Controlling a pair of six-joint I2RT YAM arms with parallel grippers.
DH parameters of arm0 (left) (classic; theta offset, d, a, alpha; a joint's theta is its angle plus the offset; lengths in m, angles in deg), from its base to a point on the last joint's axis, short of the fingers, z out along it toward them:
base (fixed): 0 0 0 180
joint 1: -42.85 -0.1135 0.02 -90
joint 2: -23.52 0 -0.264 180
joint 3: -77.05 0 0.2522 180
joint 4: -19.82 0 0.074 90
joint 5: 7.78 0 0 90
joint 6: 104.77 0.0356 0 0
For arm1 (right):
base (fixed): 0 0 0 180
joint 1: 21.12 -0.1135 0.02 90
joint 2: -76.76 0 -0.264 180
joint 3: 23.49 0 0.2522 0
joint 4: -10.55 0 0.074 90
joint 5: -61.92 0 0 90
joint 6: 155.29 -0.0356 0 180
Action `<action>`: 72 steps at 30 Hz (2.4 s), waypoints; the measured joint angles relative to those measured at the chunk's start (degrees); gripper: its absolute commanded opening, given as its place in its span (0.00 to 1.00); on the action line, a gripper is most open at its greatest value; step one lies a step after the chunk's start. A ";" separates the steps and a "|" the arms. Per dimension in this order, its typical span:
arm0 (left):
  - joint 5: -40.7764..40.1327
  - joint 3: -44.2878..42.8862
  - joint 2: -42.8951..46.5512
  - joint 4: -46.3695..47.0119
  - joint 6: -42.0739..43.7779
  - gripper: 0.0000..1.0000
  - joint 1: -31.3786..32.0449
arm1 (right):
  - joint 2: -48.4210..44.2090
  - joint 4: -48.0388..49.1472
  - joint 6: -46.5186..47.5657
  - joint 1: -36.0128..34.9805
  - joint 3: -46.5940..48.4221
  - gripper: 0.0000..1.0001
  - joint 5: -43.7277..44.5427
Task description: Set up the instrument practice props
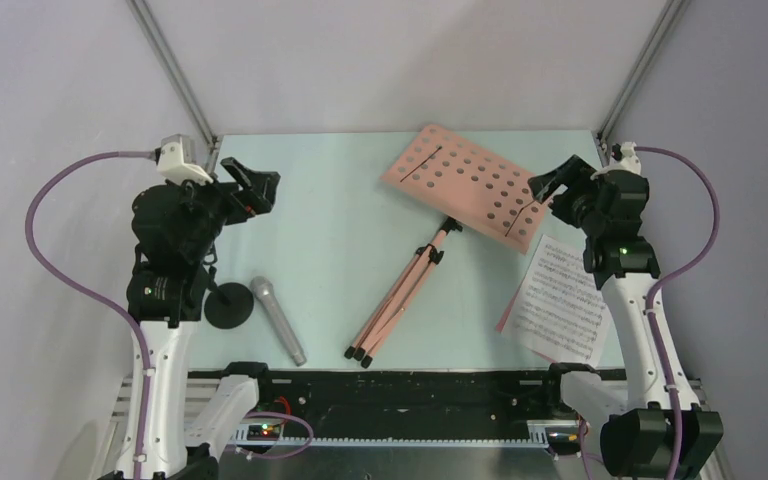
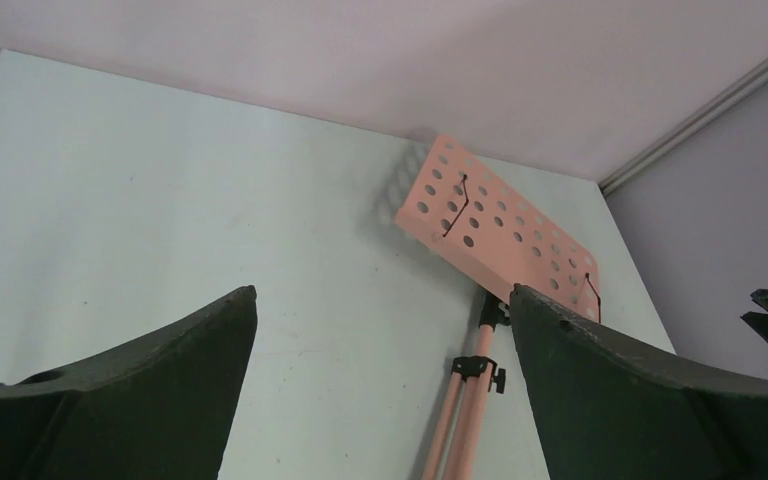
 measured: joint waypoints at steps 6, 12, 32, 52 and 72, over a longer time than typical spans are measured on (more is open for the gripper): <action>-0.81 0.00 0.74 -0.22 0.59 1.00 0.00 | -0.11 -0.02 1.79 -4.31 0.00 0.99 2.82; -2.10 -3.08 -1.73 -0.92 4.79 1.00 5.95 | -0.76 -0.02 2.82 -10.54 0.00 0.99 5.09; -12.52 15.02 -24.90 6.86 6.51 1.00 42.69 | 10.21 -9.05 -16.37 -29.33 0.20 0.90 14.71; -16.04 15.56 -51.93 24.50 3.28 0.71 50.93 | 8.02 -13.35 -20.17 -30.34 -0.11 0.88 14.99; -16.11 8.33 -55.78 18.84 4.50 0.00 50.66 | -0.46 -12.90 -16.68 -25.73 -7.96 0.89 7.37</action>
